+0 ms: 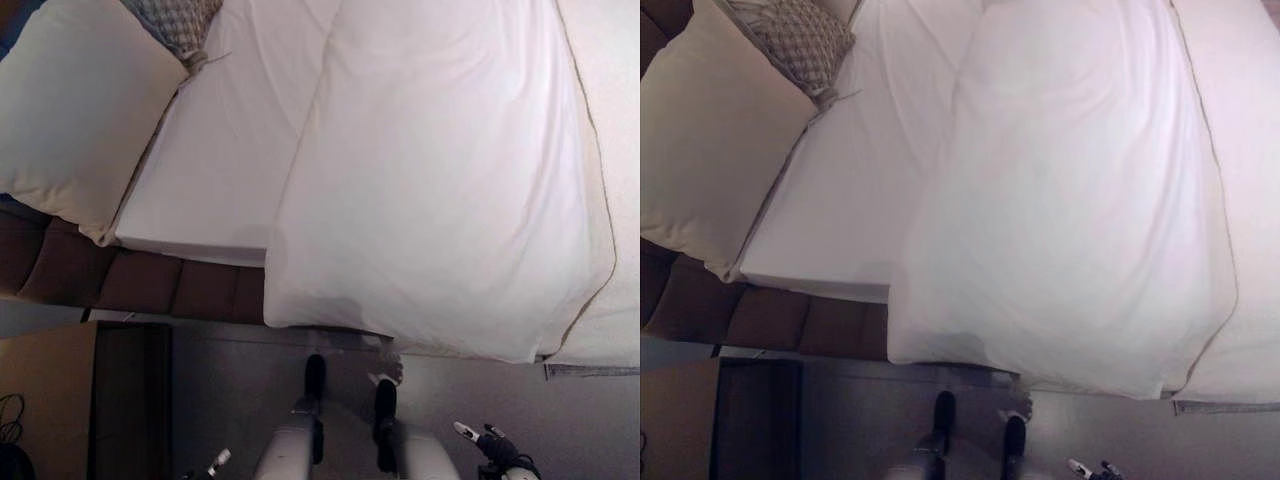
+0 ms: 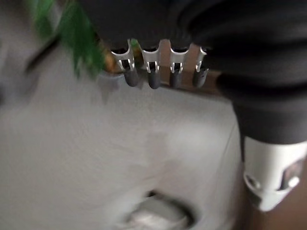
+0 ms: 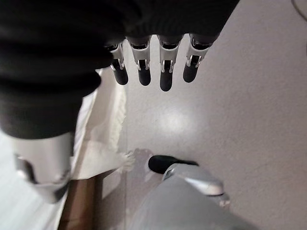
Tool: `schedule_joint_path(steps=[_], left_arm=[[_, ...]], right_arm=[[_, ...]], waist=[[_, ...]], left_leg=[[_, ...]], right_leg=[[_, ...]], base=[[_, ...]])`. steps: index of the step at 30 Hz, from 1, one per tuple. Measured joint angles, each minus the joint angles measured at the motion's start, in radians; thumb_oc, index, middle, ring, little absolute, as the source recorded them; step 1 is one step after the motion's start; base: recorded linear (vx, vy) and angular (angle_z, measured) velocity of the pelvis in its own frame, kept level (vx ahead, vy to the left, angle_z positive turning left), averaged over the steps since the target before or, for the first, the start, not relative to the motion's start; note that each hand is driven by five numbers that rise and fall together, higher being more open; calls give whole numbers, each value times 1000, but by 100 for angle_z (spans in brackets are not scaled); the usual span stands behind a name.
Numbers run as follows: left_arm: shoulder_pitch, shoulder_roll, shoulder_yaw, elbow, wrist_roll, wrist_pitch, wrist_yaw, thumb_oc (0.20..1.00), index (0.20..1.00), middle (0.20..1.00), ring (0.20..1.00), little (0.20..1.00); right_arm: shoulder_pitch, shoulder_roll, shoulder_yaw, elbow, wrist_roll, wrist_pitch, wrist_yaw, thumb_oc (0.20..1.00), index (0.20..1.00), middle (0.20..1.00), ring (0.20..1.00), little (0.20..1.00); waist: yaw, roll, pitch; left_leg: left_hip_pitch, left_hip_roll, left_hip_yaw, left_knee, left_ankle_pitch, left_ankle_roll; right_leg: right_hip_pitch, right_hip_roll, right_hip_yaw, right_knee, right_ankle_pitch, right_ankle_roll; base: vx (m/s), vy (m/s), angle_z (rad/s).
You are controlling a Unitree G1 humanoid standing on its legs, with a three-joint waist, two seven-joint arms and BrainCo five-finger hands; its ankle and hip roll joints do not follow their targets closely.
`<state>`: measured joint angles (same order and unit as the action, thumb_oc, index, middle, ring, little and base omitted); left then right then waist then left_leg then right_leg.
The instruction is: Make the bed
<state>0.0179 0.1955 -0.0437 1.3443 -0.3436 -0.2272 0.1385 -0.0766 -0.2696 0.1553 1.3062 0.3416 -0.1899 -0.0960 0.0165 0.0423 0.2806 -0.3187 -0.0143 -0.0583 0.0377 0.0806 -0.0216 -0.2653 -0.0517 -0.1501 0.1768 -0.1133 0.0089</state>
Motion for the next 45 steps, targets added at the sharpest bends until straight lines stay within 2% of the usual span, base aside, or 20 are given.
schedule_joint_path(steps=[5,6,7,9,10,15,20,21,26,29,33,34,38,41,45], left_arm=[[-1,14,-19,-15,90,-6,6,1000,1000,1000,1000,1000],[-3,18,-48,-41,104,-4,14,1000,1000,1000,1000,1000],[-2,38,-137,-101,148,-12,25,1000,1000,1000,1000,1000],[-21,67,-215,-189,203,-35,23,1000,1000,1000,1000,1000],[-48,96,-293,-230,256,-47,27,1000,1000,1000,1000,1000],[-179,158,-377,-342,311,-100,10,1000,1000,1000,1000,1000],[-316,219,-481,-465,295,-134,-25,1000,1000,1000,1000,1000],[-386,216,-526,-467,273,-137,-42,1000,1000,1000,1000,1000],[-571,187,-624,-458,252,-152,-89,1000,1000,1000,1000,1000],[-646,171,-699,-461,218,-151,-121,1000,1000,1000,1000,1000],[-739,141,-740,-464,73,-131,-214,1000,1000,1000,1000,1000],[-777,135,-765,-458,33,-122,-236,1000,1000,1000,1000,1000],[-898,125,-769,-453,5,-111,-254,1000,1000,1000,1000,1000],[-954,121,-734,-447,4,-112,-217,1000,1000,1000,1000,1000],[-1079,111,-685,-347,52,-112,-87,1000,1000,1000,1000,1000]], right_arm=[[25,8,3,-2,-28,0,1,1000,1000,1000,1000,1000],[25,5,14,-13,-32,0,-2,1000,1000,1000,1000,1000],[28,-5,42,-30,-40,-1,-7,1000,1000,1000,1000,1000],[21,-18,72,-80,-57,-5,-11,1000,1000,1000,1000,1000],[4,-26,92,-106,-62,-6,-12,1000,1000,1000,1000,1000],[-72,-66,120,-276,-76,-51,-19,1000,1000,1000,1000,1000],[-195,-103,153,-431,-23,-88,1,1000,1000,1000,1000,1000],[-249,-102,179,-435,16,-92,13,1000,1000,1000,1000,1000],[-420,-93,276,-398,33,-100,27,1000,1000,1000,1000,1000],[-477,-93,327,-394,65,-98,49,1000,1000,1000,1000,1000],[-573,-92,358,-397,166,-86,106,1000,1000,1000,1000,1000],[-605,-92,374,-394,211,-79,117,1000,1000,1000,1000,1000],[-706,-96,391,-401,304,-66,140,1000,1000,1000,1000,1000],[-769,-102,395,-401,343,-64,142,1000,1000,1000,1000,1000],[-912,-111,403,-344,342,-66,93,1000,1000,1000,1000,1000]], waist=[[-2,-24,-29],[-3,-27,-30],[-2,-28,-30],[-2,-28,-30],[-4,-28,-29],[-8,-33,-19],[-27,-42,69],[-28,-45,87],[-30,-47,149],[-31,-48,156],[-37,-53,193],[-54,-54,194],[-75,-63,217],[-83,-66,220],[-87,-66,221]], left_leg=[[5,0,-1,-10,6,3],[4,0,-1,-10,6,3],[-2,-1,-3,-8,7,4],[-18,-2,-8,-8,11,5],[-23,-4,-10,-8,14,6],[-44,-10,-5,-5,18,10],[-75,-14,5,19,21,15],[-81,-16,15,23,22,17],[-122,-21,30,53,24,20],[-166,-22,37,70,24,20],[-210,-25,58,100,24,21],[-248,-27,60,128,24,21],[-336,-32,63,192,19,26],[-398,-30,79,238,18,25],[-518,-22,85,325,-4,22]], right_leg=[[2,1,-1,-2,0,0],[1,1,-2,-3,0,0],[-4,0,-4,-2,0,0],[-19,-1,-8,3,0,0],[-23,-2,-12,4,1,1],[-56,-11,-11,30,-5,8],[-99,-17,3,69,-7,10],[-112,-20,9,80,-7,10],[-166,-25,33,126,-9,12],[-226,-27,47,165,-11,14],[-290,-32,76,215,-14,14],[-326,-33,81,240,-14,15],[-419,-41,92,314,-24,13],[-491,-41,108,365,-23,10],[-606,-37,119,427,-26,6]], base=[[0,-14,0],[-24,-32,4],[-25,-16,5],[-25,-8,8],[-12,1,7],[-52,2,-1],[-68,5,-5],[-73,13,-13],[-78,11,-9],[-88,17,-9],[-87,7,-15],[-70,-6,-1],[-49,-5,0],[-62,6,-9],[-24,12,-9]])
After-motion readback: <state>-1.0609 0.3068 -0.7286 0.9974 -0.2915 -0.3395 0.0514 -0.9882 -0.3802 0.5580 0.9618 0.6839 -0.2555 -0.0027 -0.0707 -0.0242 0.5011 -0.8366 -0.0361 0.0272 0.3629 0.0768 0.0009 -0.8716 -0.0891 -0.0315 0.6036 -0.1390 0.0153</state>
